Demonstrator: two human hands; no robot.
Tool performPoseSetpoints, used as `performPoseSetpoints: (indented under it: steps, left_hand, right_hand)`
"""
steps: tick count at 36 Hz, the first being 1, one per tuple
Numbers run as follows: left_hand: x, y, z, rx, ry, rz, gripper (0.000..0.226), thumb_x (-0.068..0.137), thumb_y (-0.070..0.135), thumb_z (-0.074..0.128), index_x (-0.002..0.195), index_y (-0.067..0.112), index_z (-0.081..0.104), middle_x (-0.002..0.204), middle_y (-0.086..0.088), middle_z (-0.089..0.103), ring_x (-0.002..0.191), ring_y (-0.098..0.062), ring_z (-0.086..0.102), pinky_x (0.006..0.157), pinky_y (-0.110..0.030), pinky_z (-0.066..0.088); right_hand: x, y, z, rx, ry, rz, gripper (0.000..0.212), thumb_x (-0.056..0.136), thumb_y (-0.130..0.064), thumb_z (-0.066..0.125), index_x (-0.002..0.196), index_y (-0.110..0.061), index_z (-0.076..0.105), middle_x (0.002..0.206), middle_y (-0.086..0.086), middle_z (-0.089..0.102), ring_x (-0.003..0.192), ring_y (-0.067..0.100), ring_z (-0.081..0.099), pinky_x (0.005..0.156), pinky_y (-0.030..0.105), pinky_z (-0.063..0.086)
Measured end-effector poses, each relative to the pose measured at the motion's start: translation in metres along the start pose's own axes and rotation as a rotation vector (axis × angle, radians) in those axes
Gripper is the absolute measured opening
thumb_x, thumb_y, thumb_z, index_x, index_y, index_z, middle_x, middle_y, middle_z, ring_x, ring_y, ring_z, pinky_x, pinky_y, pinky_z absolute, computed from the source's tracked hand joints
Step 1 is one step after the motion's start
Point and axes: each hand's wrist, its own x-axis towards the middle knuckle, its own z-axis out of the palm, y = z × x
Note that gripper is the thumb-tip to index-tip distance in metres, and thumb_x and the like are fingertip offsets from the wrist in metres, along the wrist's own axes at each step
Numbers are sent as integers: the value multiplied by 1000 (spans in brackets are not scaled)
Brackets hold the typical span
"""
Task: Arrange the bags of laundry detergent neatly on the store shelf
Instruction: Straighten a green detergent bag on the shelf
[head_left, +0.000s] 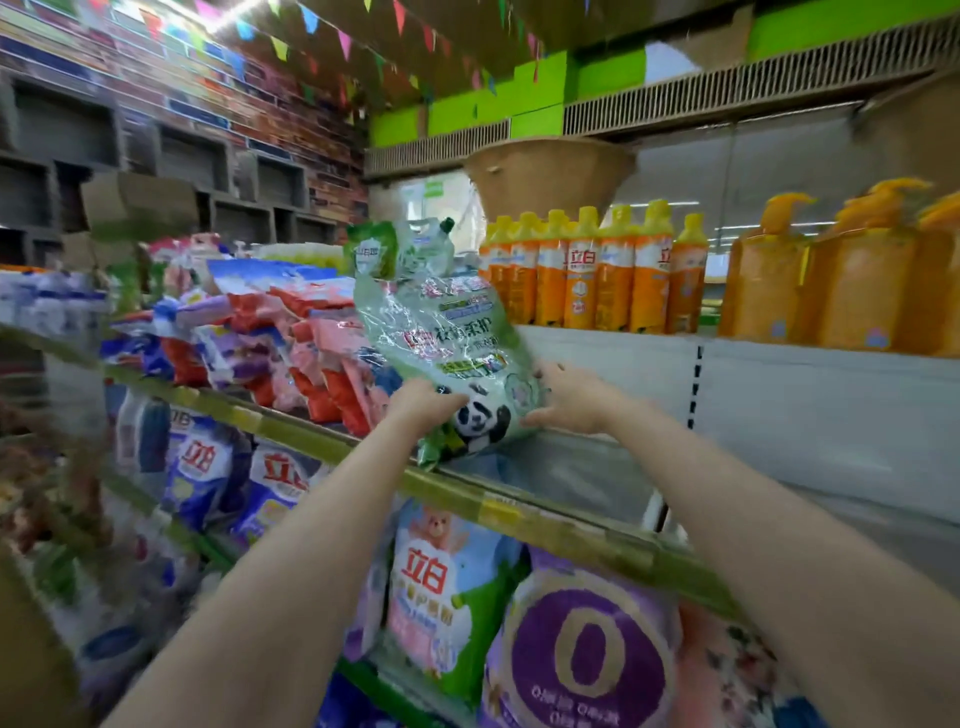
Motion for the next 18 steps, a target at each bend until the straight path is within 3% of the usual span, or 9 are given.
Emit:
performPoseSetpoints:
  steps: [1,3,5,7,10,15,18]
  left_hand:
    - [6,0,5,-33,5,-29,48,93,41,54,114,-2,54,112,-14,57,100,-24,57,78,-29,47]
    - [19,-1,15,-96,32,-83,51,92,42,56,117,-2,51,104,-12,52,90,-21,53,71,-25,42]
    - [31,-3,23,-185,97,-145,43,90,43,58,94,2,50,89,-8,48,71,-15,46,60,-21,37]
    - [38,-3,29,-252,176,-194,44,91,44,57,78,4,45,78,-3,45,65,-13,42,58,-21,36]
    - [38,2,35,-299,337,-212,41,99,37,45,93,-2,56,97,-7,50,88,-19,49,77,-29,39]
    - [39,7,38,-505,447,-187,40,101,31,42,100,-5,60,96,-12,63,88,-26,59,79,-35,47]
    - [34,5,34,-569,502,-143,35,100,28,45,100,-4,61,99,-16,66,86,-26,59,76,-32,46]
  right_hand:
    - [6,6,2,6,3,6,80,84,-43,66,147,-14,26,147,12,36,132,30,40,109,40,36]
    - [15,16,5,7,-5,25,81,84,-47,65,147,-13,26,148,11,36,133,30,39,109,42,36]
    - [21,22,7,8,-21,40,78,86,-47,63,145,-11,28,148,11,36,133,30,39,109,41,35]
    - [27,28,10,5,-33,53,72,88,-45,61,143,-9,31,147,12,36,133,30,39,108,40,34]
    - [37,32,17,44,-45,74,66,91,-40,59,142,-8,32,147,12,37,133,29,39,109,39,33]
    - [36,27,26,116,-47,109,60,95,-35,52,143,-6,30,146,16,37,133,31,39,107,37,34]
    - [27,25,25,191,-31,154,68,96,-47,44,145,-2,27,148,17,35,133,32,39,107,38,34]
